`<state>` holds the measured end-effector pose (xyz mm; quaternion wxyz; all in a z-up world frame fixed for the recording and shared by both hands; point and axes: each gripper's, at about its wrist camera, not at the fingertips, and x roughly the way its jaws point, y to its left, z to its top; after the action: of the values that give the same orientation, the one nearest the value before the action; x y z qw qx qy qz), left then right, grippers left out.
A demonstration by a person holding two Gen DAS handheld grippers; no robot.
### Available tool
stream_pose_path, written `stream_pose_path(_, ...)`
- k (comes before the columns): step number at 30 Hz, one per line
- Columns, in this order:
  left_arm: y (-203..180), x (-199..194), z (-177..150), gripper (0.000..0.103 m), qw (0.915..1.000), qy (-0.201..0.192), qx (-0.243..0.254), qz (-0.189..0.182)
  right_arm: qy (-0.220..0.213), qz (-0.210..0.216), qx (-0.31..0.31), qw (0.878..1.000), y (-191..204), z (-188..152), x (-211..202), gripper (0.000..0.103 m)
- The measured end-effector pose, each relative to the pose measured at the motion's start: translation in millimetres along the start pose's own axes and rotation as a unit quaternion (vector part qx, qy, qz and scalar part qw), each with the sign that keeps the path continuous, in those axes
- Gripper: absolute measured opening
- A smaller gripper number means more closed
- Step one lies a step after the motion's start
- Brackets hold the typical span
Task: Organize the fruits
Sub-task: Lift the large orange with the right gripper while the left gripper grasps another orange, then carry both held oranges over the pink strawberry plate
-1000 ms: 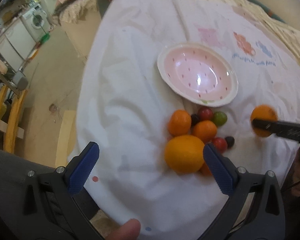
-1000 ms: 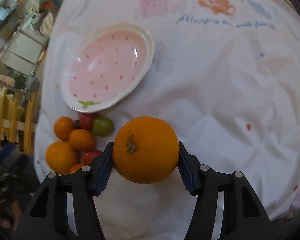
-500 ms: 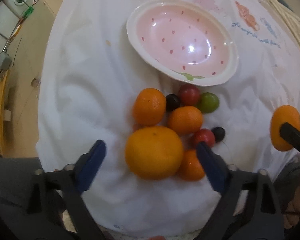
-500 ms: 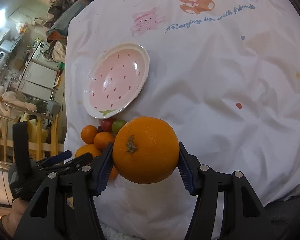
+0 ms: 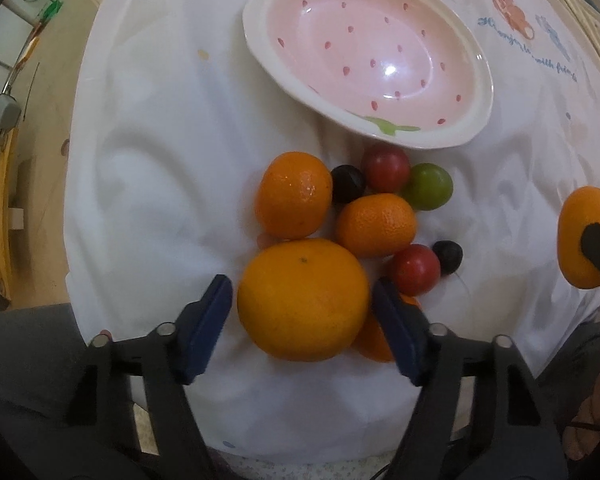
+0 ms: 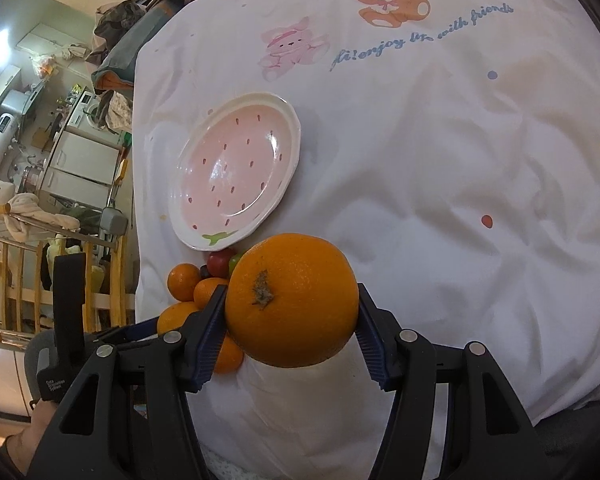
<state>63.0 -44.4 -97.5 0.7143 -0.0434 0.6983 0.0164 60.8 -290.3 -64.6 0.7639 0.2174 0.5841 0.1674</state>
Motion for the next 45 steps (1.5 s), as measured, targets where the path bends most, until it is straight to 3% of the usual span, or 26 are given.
stream_pose_path(5, 3.8, -8.6, -7.9, 0.058, 0.9999, -0.007, 0.004, -0.007, 0.0, -0.002, -0.001, 1.0, 0.1, 0.5, -0.3, 0.062)
stream_pose_path(10, 3.1, -31.3, -26.5, 0.057, 0.9995, -0.023, 0.009, -0.021, -0.001, -0.005, 0.002, 1.0, -1.3, -0.7, 0.6, 0.062)
stream_pose_path(16, 2.8, -81.6, -35.0, 0.056, 0.9945, -0.095, 0.034, -0.027, -0.011, -0.001, -0.003, 1.0, 1.8, 0.2, -3.3, 0.062)
stream_pose_path(19, 7.1, -103.4, -22.9, 0.056, 0.9879, -0.147, 0.045, -0.016, -0.016, -0.001, -0.007, 1.0, 2.6, 1.5, -5.4, 0.062)
stream_pose_path(23, 16.5, -117.1, 6.8, 0.056, 0.9822, -0.182, 0.046, -0.006, -0.028, 0.0, -0.012, 1.0, 3.6, 9.4, -10.1, 0.062)
stream_pose_path(32, 16.5, -120.4, 64.7, 0.056, 0.9774, -0.209, 0.032, -0.013, -0.049, -0.002, -0.034, 0.998, 9.5, 45.2, -10.7, 0.062)
stream_pose_path(42, -10.2, -83.9, 104.2, 0.056, 0.9718, -0.226, 0.065, 0.009, -0.045, 0.016, -0.046, 0.998, 20.7, 99.4, 16.9, 0.062)
stream_pose_path(45, -19.1, -65.9, 112.9, 0.056, 0.9735, -0.215, 0.077, -0.003, -0.028, 0.025, -0.047, 0.998, 27.5, 119.5, 35.2, 0.062)
